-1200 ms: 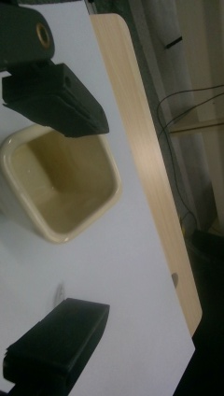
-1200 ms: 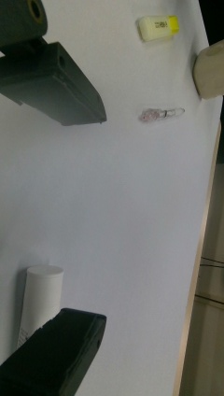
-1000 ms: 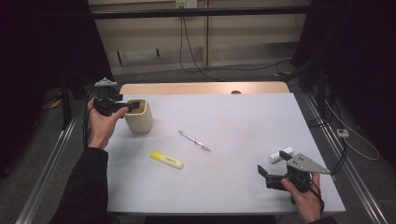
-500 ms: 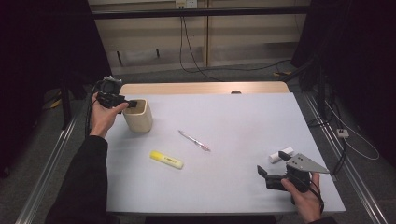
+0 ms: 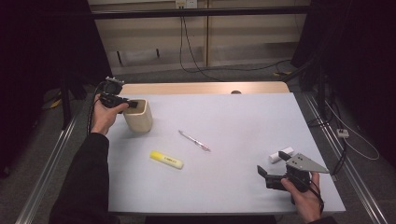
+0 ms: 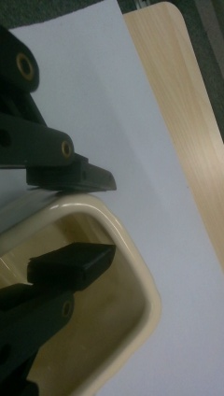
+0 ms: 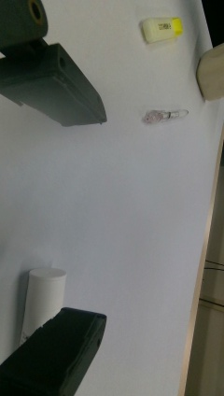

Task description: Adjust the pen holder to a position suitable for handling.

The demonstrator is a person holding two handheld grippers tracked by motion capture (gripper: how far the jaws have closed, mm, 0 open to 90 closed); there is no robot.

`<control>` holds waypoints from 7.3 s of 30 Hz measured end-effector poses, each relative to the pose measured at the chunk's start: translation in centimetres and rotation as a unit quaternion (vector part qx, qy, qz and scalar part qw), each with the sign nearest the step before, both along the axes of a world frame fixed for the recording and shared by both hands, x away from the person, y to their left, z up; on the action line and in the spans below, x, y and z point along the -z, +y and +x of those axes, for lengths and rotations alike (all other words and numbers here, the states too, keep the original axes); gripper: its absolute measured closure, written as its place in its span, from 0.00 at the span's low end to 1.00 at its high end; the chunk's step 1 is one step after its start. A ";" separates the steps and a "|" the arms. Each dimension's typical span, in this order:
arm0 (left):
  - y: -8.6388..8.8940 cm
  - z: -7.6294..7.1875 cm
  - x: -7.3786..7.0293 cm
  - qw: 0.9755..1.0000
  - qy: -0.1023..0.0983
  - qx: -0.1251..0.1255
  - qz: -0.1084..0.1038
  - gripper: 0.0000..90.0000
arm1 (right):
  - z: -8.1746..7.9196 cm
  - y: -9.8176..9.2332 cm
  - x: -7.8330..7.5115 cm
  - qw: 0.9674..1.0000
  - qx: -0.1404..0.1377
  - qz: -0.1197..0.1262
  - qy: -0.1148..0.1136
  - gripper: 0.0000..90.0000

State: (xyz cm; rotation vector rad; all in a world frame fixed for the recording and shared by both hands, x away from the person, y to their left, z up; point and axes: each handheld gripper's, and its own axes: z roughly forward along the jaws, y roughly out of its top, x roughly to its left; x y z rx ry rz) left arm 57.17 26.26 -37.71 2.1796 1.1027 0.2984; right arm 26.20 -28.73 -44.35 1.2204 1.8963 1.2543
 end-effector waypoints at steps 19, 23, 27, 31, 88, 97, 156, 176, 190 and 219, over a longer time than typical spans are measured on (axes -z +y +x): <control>0.3 0.1 0.1 1.000 0.007 0.015 0.015 0.80 | 0.0 0.0 0.0 1.000 0.000 0.000 -0.001 0.05; 0.2 0.1 0.0 1.000 0.012 0.005 0.017 0.81 | 0.0 0.0 0.0 1.000 0.000 -0.001 -0.002 0.05; 0.2 -0.1 -0.1 1.000 0.012 -0.005 0.021 0.81 | 0.0 0.0 0.0 1.000 0.003 -0.001 -0.005 0.05; 0.3 -0.2 -0.2 1.000 0.010 -0.010 0.015 0.81 | 0.0 0.0 0.0 1.000 0.002 0.000 -0.003 0.05; -11.4 -5.5 -5.5 0.997 -0.027 0.070 -0.014 0.81 | 0.0 0.1 0.0 1.000 0.000 0.000 -0.007 0.04; -14.8 -5.5 -5.5 0.996 -0.026 0.082 -0.016 0.81 | 0.0 0.1 0.0 1.000 0.000 -0.001 -0.009 0.04; -24.0 -3.7 0.2 0.999 0.013 0.052 0.005 0.80 | -0.1 0.1 0.0 1.000 -0.008 0.002 -0.009 0.04; -22.6 -3.7 0.3 0.997 0.017 0.056 -0.047 0.65 | -0.1 0.1 0.0 1.000 -0.006 0.000 -0.008 0.04; -18.5 -5.3 -1.0 0.995 -0.019 0.042 -0.091 0.13 | -0.2 0.1 0.0 1.000 -0.005 -0.003 -0.008 0.04; -14.0 -10.9 -1.7 0.987 -0.083 0.110 -0.079 0.07 | 0.1 0.3 0.0 1.000 -0.005 -0.004 -0.009 0.04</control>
